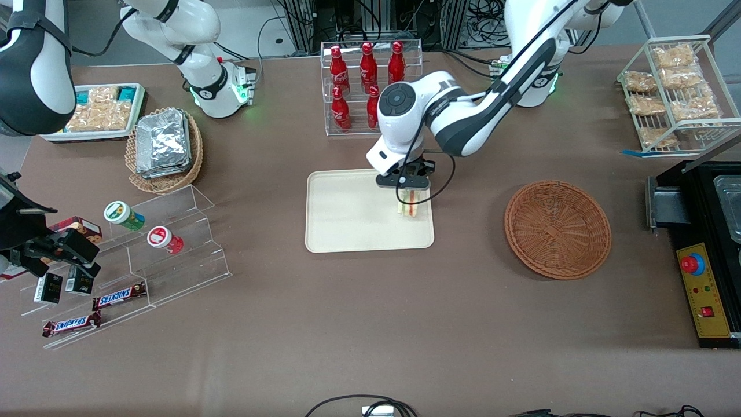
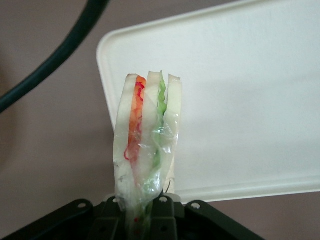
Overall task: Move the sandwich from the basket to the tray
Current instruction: 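Lower the sandwich onto the tray and open the left gripper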
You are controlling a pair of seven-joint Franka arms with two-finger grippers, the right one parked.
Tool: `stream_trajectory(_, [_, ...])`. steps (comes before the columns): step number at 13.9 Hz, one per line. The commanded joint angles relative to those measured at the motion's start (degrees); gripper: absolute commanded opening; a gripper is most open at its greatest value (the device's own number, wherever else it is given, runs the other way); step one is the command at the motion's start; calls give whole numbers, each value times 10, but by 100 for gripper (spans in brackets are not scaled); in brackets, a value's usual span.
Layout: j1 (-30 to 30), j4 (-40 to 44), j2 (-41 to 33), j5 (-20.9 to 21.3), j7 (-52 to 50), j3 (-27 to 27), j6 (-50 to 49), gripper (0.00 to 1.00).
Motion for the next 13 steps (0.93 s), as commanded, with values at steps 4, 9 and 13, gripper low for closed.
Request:
stream_trajectory(4, [-19,15,56,21,-5,4,17,1])
stream_trajectory(9, [-18,29,96,21,-32,18,39,4])
stream_trajectory(13, [-19,41,118,22,-62,23,38,22])
